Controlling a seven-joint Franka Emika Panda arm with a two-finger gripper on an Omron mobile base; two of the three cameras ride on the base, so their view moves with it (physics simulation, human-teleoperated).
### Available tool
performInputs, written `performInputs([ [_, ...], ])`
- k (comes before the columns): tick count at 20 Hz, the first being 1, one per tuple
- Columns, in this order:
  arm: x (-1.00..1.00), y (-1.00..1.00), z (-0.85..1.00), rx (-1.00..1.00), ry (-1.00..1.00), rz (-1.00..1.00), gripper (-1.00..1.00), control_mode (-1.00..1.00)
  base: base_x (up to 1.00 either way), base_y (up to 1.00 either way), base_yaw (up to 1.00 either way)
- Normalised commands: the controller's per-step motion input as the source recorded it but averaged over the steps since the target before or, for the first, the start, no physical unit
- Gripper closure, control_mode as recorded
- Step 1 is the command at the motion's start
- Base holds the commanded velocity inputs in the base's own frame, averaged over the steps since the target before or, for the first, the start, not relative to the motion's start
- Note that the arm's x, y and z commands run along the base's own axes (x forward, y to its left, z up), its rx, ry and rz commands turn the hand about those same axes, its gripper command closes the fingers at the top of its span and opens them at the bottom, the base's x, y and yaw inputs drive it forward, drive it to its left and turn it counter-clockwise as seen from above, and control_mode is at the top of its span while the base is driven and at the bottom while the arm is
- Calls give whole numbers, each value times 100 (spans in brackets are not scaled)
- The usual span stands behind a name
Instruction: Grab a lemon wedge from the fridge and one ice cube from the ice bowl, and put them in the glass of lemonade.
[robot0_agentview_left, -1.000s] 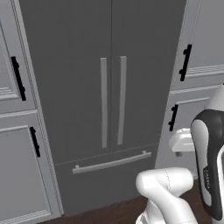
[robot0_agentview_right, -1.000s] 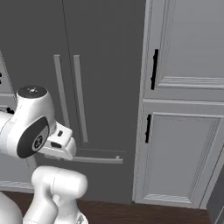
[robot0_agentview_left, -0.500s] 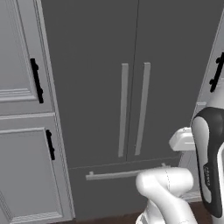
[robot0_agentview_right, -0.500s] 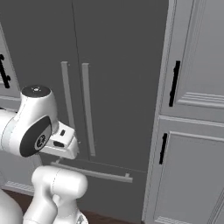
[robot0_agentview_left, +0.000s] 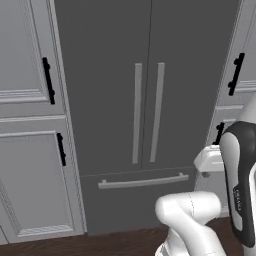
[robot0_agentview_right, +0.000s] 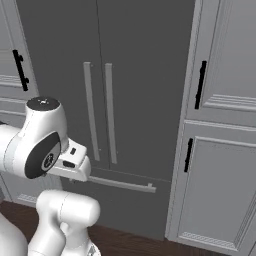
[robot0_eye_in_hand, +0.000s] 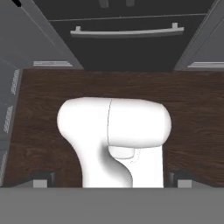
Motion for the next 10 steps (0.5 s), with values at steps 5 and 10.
performInputs([
  [5,0,0,0,0,0,0,-100,100,-45,4,-9],
  [10,0,0,0,0,0,0,-100,100,-26,9,-7],
])
